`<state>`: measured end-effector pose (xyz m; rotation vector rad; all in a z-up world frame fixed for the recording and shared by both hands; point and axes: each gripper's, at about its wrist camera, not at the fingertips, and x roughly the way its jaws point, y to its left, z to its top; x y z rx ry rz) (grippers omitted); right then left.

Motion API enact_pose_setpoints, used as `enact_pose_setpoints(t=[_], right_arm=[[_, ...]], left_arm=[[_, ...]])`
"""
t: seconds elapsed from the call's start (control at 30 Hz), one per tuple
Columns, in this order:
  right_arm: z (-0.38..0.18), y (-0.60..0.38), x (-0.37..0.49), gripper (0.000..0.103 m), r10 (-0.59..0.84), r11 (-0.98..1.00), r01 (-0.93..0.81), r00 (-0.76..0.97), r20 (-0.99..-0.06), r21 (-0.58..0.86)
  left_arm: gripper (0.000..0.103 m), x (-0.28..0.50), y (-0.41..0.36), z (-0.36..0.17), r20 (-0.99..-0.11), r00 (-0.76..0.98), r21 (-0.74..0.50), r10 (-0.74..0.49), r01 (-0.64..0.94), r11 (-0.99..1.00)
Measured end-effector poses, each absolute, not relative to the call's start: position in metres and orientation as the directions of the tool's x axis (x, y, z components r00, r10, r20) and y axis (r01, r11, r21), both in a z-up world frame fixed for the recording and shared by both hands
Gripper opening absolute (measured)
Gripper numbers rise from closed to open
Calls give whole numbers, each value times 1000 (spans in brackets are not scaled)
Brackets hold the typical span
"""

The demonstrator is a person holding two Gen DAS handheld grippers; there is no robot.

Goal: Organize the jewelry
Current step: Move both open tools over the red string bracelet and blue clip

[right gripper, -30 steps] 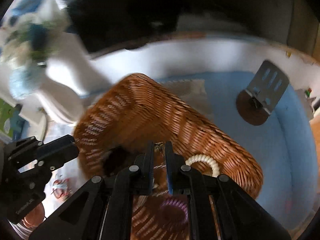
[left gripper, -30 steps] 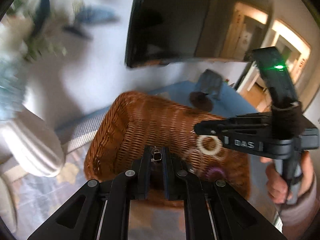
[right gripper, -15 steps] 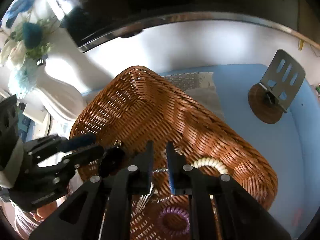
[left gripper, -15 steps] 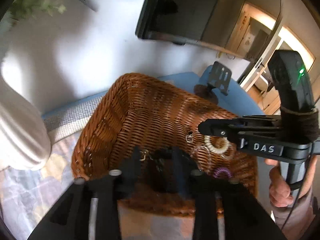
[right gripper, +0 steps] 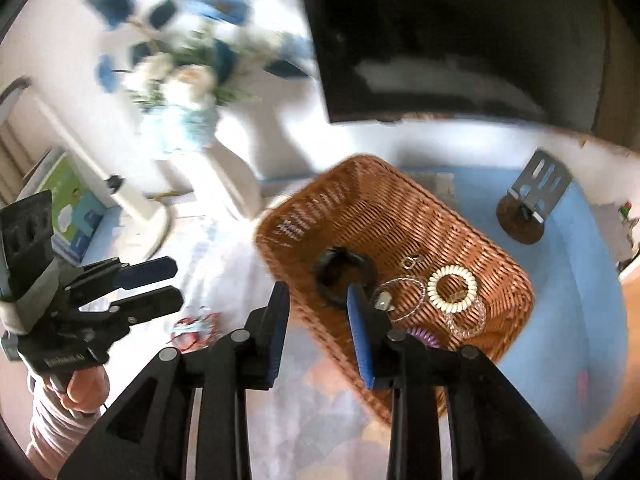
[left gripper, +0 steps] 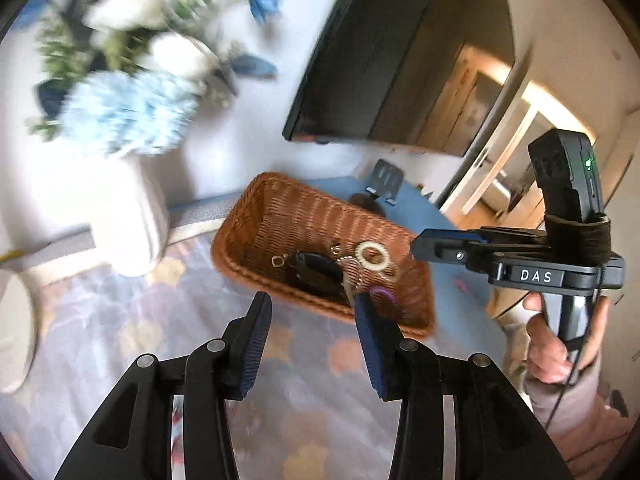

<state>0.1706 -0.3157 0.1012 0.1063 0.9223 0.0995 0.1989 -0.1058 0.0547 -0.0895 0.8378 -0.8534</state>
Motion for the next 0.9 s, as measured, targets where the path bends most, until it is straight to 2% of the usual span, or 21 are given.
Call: enact_pose_setpoints(t=[0.03, 0.1, 0.2, 0.4, 0.47, 0.57, 0.63, 0.7, 0.77, 0.9], right_arm=[[108, -308, 161, 39, 129, 991, -52, 613, -779, 124], [115, -293, 147, 51, 139, 990, -78, 626, -767, 116], [116, -267, 130, 56, 166, 986, -131, 632, -757, 107], [82, -202, 115, 56, 208, 946, -325, 565, -799, 16], [60, -175, 111, 56, 224, 905, -426, 508, -832, -16], [30, -149, 113, 56, 193, 867, -494, 459, -867, -68], [13, -140, 124, 55, 178, 861, -502, 441, -880, -78], [2, -136, 138, 47, 189, 867, -496, 424, -886, -53], [-8, -139, 155, 44, 192, 881, -472, 411, -891, -28], [-27, -145, 193, 39, 206, 913, -406, 376, -903, 39]], left_arm=[[46, 192, -97, 58, -612, 376, -384, -696, 628, 677], [57, 175, -74, 64, -601, 397, -377, -694, 625, 684], [61, 156, -49, 62, -587, 418, -377, -693, 617, 691], [61, 139, 2, 28, -608, 437, -406, -663, 546, 733], [61, 143, 17, 12, -637, 435, -412, -637, 507, 757], [61, 144, 24, -10, -704, 436, -352, -561, 471, 809], [61, 145, 20, -27, -753, 449, -271, -480, 453, 849], [61, 146, 13, -38, -765, 456, -246, -455, 446, 861], [61, 151, 3, -48, -772, 461, -233, -438, 436, 869], [61, 162, -19, -63, -794, 507, -120, -335, 409, 904]])
